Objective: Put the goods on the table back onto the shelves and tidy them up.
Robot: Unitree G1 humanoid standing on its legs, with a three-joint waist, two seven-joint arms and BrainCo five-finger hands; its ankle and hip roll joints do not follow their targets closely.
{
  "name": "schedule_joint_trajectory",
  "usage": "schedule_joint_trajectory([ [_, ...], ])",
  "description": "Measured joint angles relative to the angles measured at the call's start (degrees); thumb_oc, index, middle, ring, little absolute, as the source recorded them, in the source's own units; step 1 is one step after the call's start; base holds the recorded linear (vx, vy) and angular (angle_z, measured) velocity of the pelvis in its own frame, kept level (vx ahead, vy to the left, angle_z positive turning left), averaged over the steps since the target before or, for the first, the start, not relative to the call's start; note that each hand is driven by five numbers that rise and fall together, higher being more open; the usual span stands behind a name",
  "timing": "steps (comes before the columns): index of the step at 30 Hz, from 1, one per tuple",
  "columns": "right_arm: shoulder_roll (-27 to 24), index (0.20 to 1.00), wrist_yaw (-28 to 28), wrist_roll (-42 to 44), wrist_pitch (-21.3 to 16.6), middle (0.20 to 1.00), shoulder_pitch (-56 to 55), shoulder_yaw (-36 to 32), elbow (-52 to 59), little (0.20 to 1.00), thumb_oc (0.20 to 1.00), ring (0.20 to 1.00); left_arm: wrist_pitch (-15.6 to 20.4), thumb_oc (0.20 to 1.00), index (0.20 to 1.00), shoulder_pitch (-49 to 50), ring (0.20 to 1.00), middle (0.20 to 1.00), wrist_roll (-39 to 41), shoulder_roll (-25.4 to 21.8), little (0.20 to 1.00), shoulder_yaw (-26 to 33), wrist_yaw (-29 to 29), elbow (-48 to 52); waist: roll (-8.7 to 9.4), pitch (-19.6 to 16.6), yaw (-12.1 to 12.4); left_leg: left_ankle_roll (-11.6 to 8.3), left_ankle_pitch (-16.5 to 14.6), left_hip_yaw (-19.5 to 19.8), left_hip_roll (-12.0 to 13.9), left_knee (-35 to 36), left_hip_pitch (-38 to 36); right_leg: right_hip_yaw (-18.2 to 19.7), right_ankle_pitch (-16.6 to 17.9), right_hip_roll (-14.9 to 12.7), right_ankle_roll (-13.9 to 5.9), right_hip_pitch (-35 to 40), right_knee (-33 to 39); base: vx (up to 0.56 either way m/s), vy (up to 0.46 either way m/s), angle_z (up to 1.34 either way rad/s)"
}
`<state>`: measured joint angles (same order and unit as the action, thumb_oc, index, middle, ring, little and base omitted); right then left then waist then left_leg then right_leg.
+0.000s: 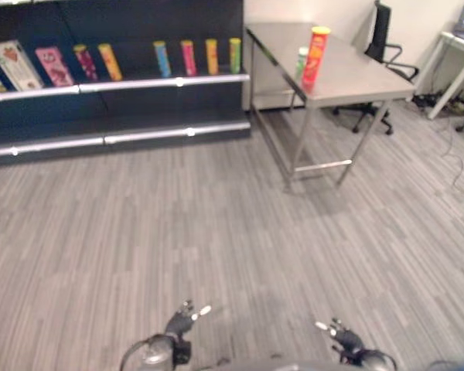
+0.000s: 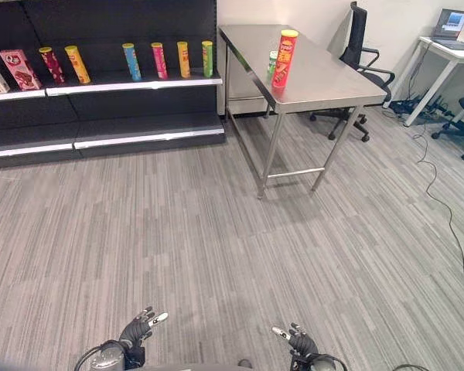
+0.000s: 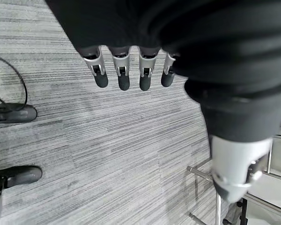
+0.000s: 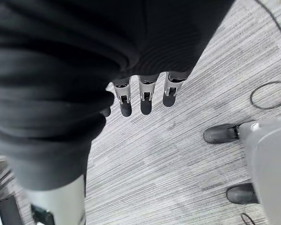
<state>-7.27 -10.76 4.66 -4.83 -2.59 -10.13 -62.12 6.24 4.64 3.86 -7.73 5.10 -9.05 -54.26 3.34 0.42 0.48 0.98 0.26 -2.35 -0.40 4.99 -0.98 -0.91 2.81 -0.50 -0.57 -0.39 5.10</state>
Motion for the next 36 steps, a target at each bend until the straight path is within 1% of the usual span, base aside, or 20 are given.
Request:
schedule_joint_trajectory([
  [5,-0.06,1.000,-0.03,0.00,-0.01,1.000,-0.40,0.06,1.47,1.000,1.000,1.000,-0.06,1.000,1.000,-0.05,1.000,1.000,0.02,0.14,1.000,1.73,-0.05,0.41,-0.15,0.32,0.09,-0.27,0.16,0.18,0.22,-0.02,1.05,-0.06,-0.07,0.24,0.07,-0.96,0.00,0.01,-0.028,0.01],
  [11,-0.01,1.000,-0.20,-0.02,-0.01,1.000,-0.26,0.29,2.68,1.000,1.000,1.000,-0.08,1.000,1.000,0.04,1.000,1.000,0.06,0.44,1.000,1.81,-0.08,1.87,-1.03,1.06,0.06,-0.28,0.16,0.18,0.34,-0.01,0.94,-0.26,-0.09,0.30,0.07,-0.82,0.01,0.01,-0.016,0.00],
  [15,0.03,1.000,-0.28,-0.01,-0.16,1.000,-0.30,0.33,3.16,1.000,1.000,1.000,-0.06,1.000,1.000,-0.20,1.000,1.000,1.97,0.41,1.000,1.77,-0.12,2.16,-0.93,1.12,0.08,-0.41,0.24,0.17,0.53,-0.06,0.73,-0.33,-0.15,0.46,0.04,-0.52,0.03,-0.03,-0.091,0.02],
  [16,0.02,1.000,-0.45,-0.01,-0.21,1.000,-0.68,0.41,3.95,1.000,1.000,1.000,-0.07,1.000,1.000,0.34,1.000,1.000,1.97,0.43,1.000,1.76,-0.12,2.16,-0.74,1.32,0.22,-1.15,0.57,0.22,0.58,-0.76,1.00,-0.58,-0.22,0.99,0.11,-0.51,-0.08,-0.10,-0.228,0.50],
  [17,0.84,1.000,-0.81,0.04,-0.54,1.000,0.10,0.33,5.38,1.000,1.000,1.000,0.22,1.000,1.000,-2.55,1.000,1.000,2.15,-0.25,1.000,2.33,-0.28,3.48,2.96,5.46,0.41,-4.05,-1.39,1.91,-1.02,-21.07,12.53,-1.18,-2.94,0.36,3.04,-2.71,-4.37,0.02,-0.144,0.64],
  [18,0.70,1.000,-0.73,0.04,-0.51,1.000,0.09,0.04,5.61,1.000,1.000,1.000,0.29,1.000,1.000,-3.01,1.000,1.000,2.34,-0.31,1.000,2.81,-0.24,3.73,4.04,6.72,0.87,-5.30,-0.84,2.25,-1.21,-27.53,16.16,-1.35,-3.20,-0.40,3.93,-2.83,-4.23,0.16,-0.079,0.59],
  [20,0.01,1.000,-0.57,0.18,-0.52,1.000,1.03,-0.01,4.97,1.000,1.000,1.000,0.12,1.000,1.000,-2.48,1.000,1.000,2.47,0.51,1.000,3.33,-0.42,3.33,3.59,8.34,2.95,-4.97,-1.79,3.33,-0.24,-34.06,19.17,-0.39,-3.60,0.30,4.53,-1.61,-4.27,0.16,0.004,-0.12],
  [22,-0.05,1.000,-0.42,0.59,-0.66,1.000,1.72,-0.66,5.40,1.000,1.000,1.000,-0.37,1.000,1.000,-1.52,1.000,1.000,3.01,1.61,1.000,5.00,-0.53,1.79,3.29,9.18,3.24,-4.78,-1.78,1.91,2.89,-23.48,17.17,-0.20,-3.06,0.81,5.56,-0.41,-2.26,0.22,0.040,-0.21],
  [23,0.27,1.000,-0.14,1.16,-0.74,1.000,2.41,-2.11,5.47,1.000,1.000,1.000,-0.41,1.000,1.000,-1.82,1.000,1.000,2.98,1.46,1.000,4.37,-0.81,1.58,2.48,9.63,3.27,-5.55,-1.21,1.60,5.07,-15.61,16.56,-0.19,-3.08,1.05,5.57,-0.04,-1.87,0.37,0.117,-0.02],
  [24,0.13,1.000,-0.01,1.17,-0.78,1.000,2.28,-2.22,5.47,1.000,1.000,1.000,-0.42,1.000,1.000,-2.31,1.000,1.000,2.99,1.57,1.000,4.19,-0.86,1.53,2.18,9.88,3.22,-5.41,-1.00,1.68,5.43,-12.21,15.81,-0.05,-3.08,0.99,5.55,0.10,-1.73,0.55,0.220,0.17],
  [25,-0.24,1.000,0.14,1.19,-0.69,1.000,2.50,-1.64,5.72,1.000,1.000,1.000,-0.44,1.000,1.000,-2.78,1.000,1.000,2.92,1.52,1.000,3.59,-1.25,1.37,1.09,9.99,3.22,-6.59,-0.27,2.03,6.25,-5.40,16.38,0.27,-3.13,0.85,5.51,0.68,-0.73,0.47,0.186,0.19],
  [26,-0.90,1.000,0.10,1.15,-0.41,1.000,2.91,-1.57,6.61,1.000,1.000,1.000,-0.44,1.000,1.000,-3.25,1.000,1.000,2.83,1.60,1.000,3.94,-1.56,1.56,0.25,10.36,3.42,-6.72,0.02,2.20,6.25,-0.88,16.07,0.65,-2.90,0.96,5.03,0.64,-0.11,0.39,0.207,-0.09],
  [28,-1.27,1.000,-0.11,1.19,-0.60,1.000,4.40,-1.59,8.87,1.000,1.000,1.000,-0.42,1.000,1.000,-1.74,1.000,1.000,2.82,1.49,1.000,5.98,-1.64,1.48,-1.32,10.28,5.35,-6.37,0.24,3.29,7.04,-2.24,13.70,5.37,-2.94,0.73,4.50,0.92,-0.50,0.22,0.154,-1.07],
  [29,-1.46,1.000,-0.21,1.22,-0.97,1.000,4.39,-1.28,10.64,1.000,1.000,1.000,-0.59,1.000,1.000,-0.73,1.000,1.000,2.79,1.53,1.000,6.30,-1.60,0.22,-2.49,9.75,5.27,-6.27,0.28,3.36,6.67,-1.88,11.38,6.25,-2.95,0.18,3.88,1.77,0.01,0.30,0.192,-1.15],
  [30,-1.37,1.000,-0.11,1.37,-1.14,1.000,4.62,-0.98,11.68,1.000,1.000,1.000,-0.59,1.000,1.000,-0.64,1.000,1.000,2.78,1.17,1.000,6.38,-1.58,-0.16,-2.42,9.35,5.02,-6.14,2.03,3.07,5.17,-1.52,10.60,6.97,-3.66,-1.25,2.80,1.98,0.01,0.38,0.261,-0.77],
  [31,-1.70,1.000,-0.08,1.56,-0.38,1.000,4.48,0.01,12.57,1.000,1.000,1.000,-0.50,1.000,1.000,-0.08,1.000,1.000,2.75,0.89,1.000,6.31,-1.64,0.18,-1.81,9.15,5.68,-5.87,2.19,2.62,3.82,-1.65,9.71,8.30,-5.06,-2.93,2.89,1.61,-0.34,0.29,0.169,-0.78],
  [32,-1.72,1.000,-0.12,1.61,-0.16,1.000,4.42,0.10,13.46,1.000,1.000,1.000,-0.24,1.000,1.000,0.26,1.000,1.000,2.77,0.95,1.000,6.33,-1.61,0.66,-1.39,8.55,6.44,-5.66,2.05,1.44,3.01,-1.91,9.31,8.57,-6.27,-4.18,4.13,0.68,-1.28,0.20,0.120,-1.04],
  [33,-1.73,1.000,-0.02,1.65,-0.28,1.000,4.33,1.23,13.80,1.000,1.000,1.000,-0.14,1.000,1.000,1.78,1.000,1.000,2.78,1.23,1.000,6.74,-1.66,2.35,-1.02,7.22,7.15,-3.60,2.77,-0.36,2.02,-1.98,9.23,7.62,-5.77,-5.68,3.70,1.05,-1.44,0.20,0.104,-0.89],
  [34,-1.78,1.000,-0.02,1.65,-0.33,1.000,3.61,2.47,14.02,1.000,1.000,1.000,-0.06,1.000,1.000,2.20,1.000,1.000,2.79,1.10,1.000,6.77,-1.65,3.42,-0.39,6.50,6.85,-1.22,3.69,-1.07,1.08,-2.45,8.93,6.79,-5.92,-7.01,2.36,1.39,-1.66,0.19,0.150,-0.37],
  [36,-0.79,1.000,-0.10,1.64,-0.20,1.000,1.93,2.54,13.99,1.000,1.000,1.000,0.40,1.000,1.000,1.45,1.000,1.000,2.81,0.25,1.000,6.73,-1.69,4.92,0.75,4.76,6.65,0.89,2.55,-1.07,-0.63,-3.24,8.65,5.40,-5.16,-8.13,1.07,1.25,-3.87,0.34,0.294,0.13],
])
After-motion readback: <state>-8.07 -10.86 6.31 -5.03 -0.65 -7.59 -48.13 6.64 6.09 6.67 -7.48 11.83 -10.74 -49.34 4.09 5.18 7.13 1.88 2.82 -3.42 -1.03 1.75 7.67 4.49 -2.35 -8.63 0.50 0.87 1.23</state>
